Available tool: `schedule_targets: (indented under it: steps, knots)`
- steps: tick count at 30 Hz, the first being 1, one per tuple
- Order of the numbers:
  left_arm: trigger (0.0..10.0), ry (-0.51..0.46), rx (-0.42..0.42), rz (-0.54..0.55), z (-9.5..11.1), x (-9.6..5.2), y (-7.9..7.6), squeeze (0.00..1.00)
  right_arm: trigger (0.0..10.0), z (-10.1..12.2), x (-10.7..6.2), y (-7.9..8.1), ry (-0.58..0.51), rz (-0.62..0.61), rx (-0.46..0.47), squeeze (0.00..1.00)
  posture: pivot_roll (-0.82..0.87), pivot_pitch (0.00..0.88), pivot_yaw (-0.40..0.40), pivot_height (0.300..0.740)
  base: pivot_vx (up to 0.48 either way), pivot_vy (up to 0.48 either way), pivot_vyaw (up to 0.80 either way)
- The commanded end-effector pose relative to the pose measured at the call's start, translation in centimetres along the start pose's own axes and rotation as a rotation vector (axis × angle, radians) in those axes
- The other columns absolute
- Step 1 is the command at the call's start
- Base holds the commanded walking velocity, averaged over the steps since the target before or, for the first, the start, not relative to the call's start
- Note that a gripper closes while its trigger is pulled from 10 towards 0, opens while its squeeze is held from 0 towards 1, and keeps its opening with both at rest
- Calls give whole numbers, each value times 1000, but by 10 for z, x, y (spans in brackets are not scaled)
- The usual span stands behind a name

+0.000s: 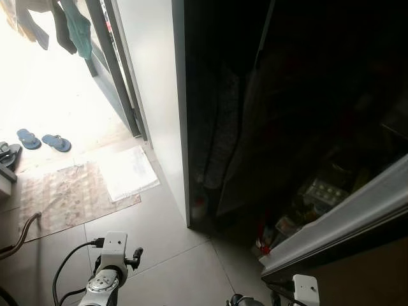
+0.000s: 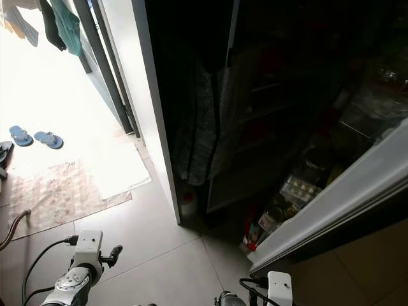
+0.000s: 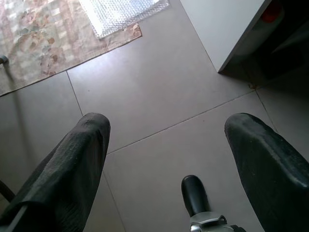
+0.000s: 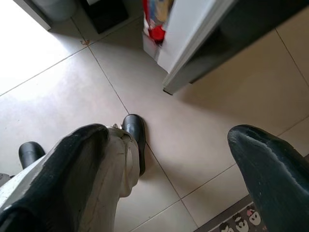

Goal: Restocking fridge

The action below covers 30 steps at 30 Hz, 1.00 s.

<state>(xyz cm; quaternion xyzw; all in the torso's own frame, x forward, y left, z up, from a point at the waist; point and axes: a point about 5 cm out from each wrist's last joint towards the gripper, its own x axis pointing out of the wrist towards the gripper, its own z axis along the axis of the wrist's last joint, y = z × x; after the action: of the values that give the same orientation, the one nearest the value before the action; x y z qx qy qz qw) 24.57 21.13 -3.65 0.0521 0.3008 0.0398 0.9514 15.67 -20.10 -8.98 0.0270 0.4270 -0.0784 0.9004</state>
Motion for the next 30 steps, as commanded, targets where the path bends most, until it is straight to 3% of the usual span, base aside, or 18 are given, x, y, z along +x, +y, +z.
schedule_targets:
  steps: [1, 12, 17, 19, 21, 23, 25, 27, 30]
  knots:
    - [10000, 46, 16, -5, -14, -4, -2, 0, 10000, -10, -3, -2, 35, -10, 26, 0, -164, 183, 2, 740, 0, 0, 0]
    - [10000, 45, 18, -10, -14, -4, -4, 0, 10000, -11, -3, -3, 34, -19, 42, 0, -161, 178, 1, 740, 0, 0, 0]
    - [10000, 45, 19, -11, -14, -5, -4, 0, 10000, -13, -4, -3, 32, -61, 109, 0, -159, 175, 3, 740, 0, 0, 0]
    - [10000, 43, 21, -10, -14, -5, -3, 0, 10000, -15, -5, -5, 12, -136, 195, 0, -159, 172, 6, 740, 0, 0, 0]
    - [10000, 41, 22, -9, -14, -5, -2, 0, 10000, -15, -6, -7, 4, -192, 211, 0, -160, 170, 7, 740, 0, 0, 0]
    - [10000, 40, 22, -8, -14, -5, -2, 0, 10000, -16, -7, -8, 6, -211, 206, 0, -163, 170, 8, 740, 0, 0, 0]
    - [10000, 39, 23, -6, -14, -5, -1, 0, 10000, -14, -6, -10, 13, -239, 117, 0, -165, 168, 6, 740, 0, 0, 0]
    - [10000, 38, 22, -5, -13, -5, -1, 0, 10000, -15, -7, -11, 20, -257, 99, 0, -166, 168, 6, 740, 0, 0, 0]
    - [10000, 38, 23, -5, -13, -4, -1, 0, 10000, -2, -8, -54, -1, -326, 102, 0, -167, 170, 4, 740, 0, 0, 0]
